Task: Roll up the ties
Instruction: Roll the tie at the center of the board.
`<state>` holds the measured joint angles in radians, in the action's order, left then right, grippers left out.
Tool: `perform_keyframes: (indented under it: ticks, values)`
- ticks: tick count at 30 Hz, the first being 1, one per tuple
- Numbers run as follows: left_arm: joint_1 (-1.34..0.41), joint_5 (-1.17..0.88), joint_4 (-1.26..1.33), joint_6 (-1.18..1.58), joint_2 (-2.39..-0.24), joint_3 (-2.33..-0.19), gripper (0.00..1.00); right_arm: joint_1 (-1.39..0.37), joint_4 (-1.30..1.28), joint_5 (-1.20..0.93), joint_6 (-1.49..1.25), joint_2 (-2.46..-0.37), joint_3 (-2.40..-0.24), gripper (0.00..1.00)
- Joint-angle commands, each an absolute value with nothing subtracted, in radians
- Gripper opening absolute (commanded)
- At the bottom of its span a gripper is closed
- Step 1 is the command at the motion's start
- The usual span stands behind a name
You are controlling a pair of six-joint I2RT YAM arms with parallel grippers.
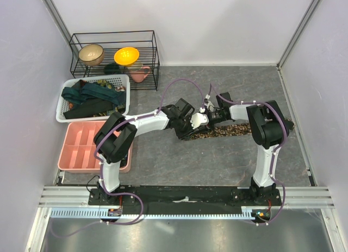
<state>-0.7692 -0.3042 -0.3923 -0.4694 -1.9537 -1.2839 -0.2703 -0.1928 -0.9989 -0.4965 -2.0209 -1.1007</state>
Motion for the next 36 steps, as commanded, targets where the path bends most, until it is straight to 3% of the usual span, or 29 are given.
perform_keyframes:
  ticks: [1, 11, 15, 18, 19, 23, 24, 25, 29, 36]
  values:
    - [-0.765, -0.290, -0.443, -0.477, -1.993, -1.296, 0.24, -0.296, -0.115, -1.029, -0.529, -2.045, -1.094, 0.37]
    - [-0.765, -0.291, -0.445, -0.480, -1.994, -1.299, 0.24, -0.328, -0.133, -0.974, -0.517, -2.072, -1.109, 0.35]
    - [-0.765, -0.296, -0.448, -0.480, -1.994, -1.301, 0.24, -0.328, -0.170, -0.960, -0.486, -2.082, -1.120, 0.24]
    - [-0.764, -0.298, -0.449, -0.482, -1.996, -1.301, 0.24, -0.330, -0.204, -0.945, -0.448, -2.083, -1.132, 0.10]
    - [-0.764, -0.299, -0.449, -0.482, -1.994, -1.302, 0.24, -0.327, -0.215, -0.940, -0.440, -2.088, -1.137, 0.00]
    - [-0.759, -0.308, -0.454, -0.486, -1.991, -1.301, 0.27, -0.307, -0.227, -0.924, -0.430, -2.105, -1.147, 0.00]
    - [-0.758, -0.308, -0.456, -0.486, -1.990, -1.301, 0.29, -0.301, -0.238, -0.911, -0.417, -2.105, -1.149, 0.00]
    - [-0.755, -0.311, -0.456, -0.486, -1.985, -1.301, 0.39, -0.293, -0.239, -0.907, -0.413, -2.105, -1.150, 0.00]
    - [-0.742, -0.337, -0.445, -0.473, -1.956, -1.301, 0.61, -0.281, -0.255, -0.887, -0.397, -2.121, -1.160, 0.00]
    - [-0.713, -0.402, -0.388, -0.437, -1.919, -1.287, 0.71, -0.252, -0.273, -0.851, -0.364, -2.134, -1.157, 0.00]
